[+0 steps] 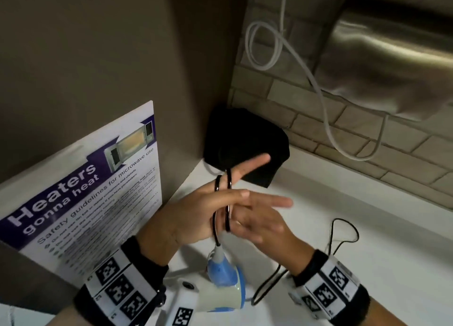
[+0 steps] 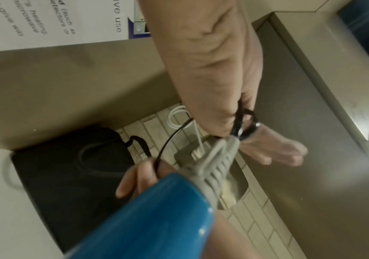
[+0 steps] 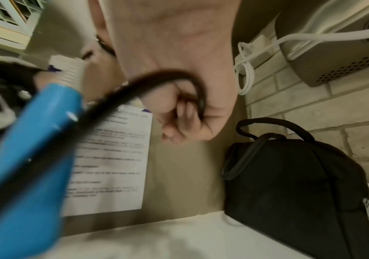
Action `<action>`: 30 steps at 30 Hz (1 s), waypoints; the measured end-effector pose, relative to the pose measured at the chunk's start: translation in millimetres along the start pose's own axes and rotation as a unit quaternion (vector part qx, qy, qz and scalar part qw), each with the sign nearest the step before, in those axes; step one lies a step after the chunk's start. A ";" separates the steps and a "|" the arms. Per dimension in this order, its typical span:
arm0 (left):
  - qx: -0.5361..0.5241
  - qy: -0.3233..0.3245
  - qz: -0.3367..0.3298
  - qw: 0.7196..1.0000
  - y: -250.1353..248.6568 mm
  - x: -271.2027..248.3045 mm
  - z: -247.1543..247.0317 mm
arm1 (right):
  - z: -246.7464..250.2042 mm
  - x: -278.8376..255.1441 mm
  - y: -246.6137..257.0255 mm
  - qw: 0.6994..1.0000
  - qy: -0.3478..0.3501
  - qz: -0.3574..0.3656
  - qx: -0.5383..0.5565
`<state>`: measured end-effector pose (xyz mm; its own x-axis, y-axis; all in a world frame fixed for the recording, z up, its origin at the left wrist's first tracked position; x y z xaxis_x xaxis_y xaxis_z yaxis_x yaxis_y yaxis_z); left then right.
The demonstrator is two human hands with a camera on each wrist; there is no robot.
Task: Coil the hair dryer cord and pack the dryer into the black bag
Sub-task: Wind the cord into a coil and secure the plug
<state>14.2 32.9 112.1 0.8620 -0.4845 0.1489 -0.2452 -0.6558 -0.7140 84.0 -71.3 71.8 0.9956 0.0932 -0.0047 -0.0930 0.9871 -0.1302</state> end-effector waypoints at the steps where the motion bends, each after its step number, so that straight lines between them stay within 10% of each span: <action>1: -0.008 -0.011 -0.032 0.999 -0.4 1.4 3.9 | -8.5 1.1 -5.0 0.996 0.023 0.091 0.009; 4: -0.025 -0.053 -0.112 0.992 -2.9 3.0 17.4 | -7.5 -34.3 -39.3 0.927 0.082 0.364 0.026; 15: 0.011 -0.164 -0.135 0.977 -2.7 2.7 30.7 | 37.0 -89.7 -80.5 0.929 -0.021 0.369 -0.009; 30: 0.058 0.007 0.052 0.997 7.1 -4.1 -6.3 | 116.0 -3.4 -49.2 0.865 -0.201 0.409 0.210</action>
<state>6.2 26.6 110.8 0.8279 -0.5554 0.0784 -0.2801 -0.5304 -0.8001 84.3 -105.1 193.2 0.5196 0.7375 0.4313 -0.8442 0.5210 0.1262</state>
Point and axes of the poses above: each hand's wrist, its own x-axis towards the middle knuckle, its own z-axis out of the back of the hand, y = z × x, the point moved 1 cm from there along x, towards the middle knuckle, and after that the axes turned 11 degrees about -x, right-handed, at the moved point
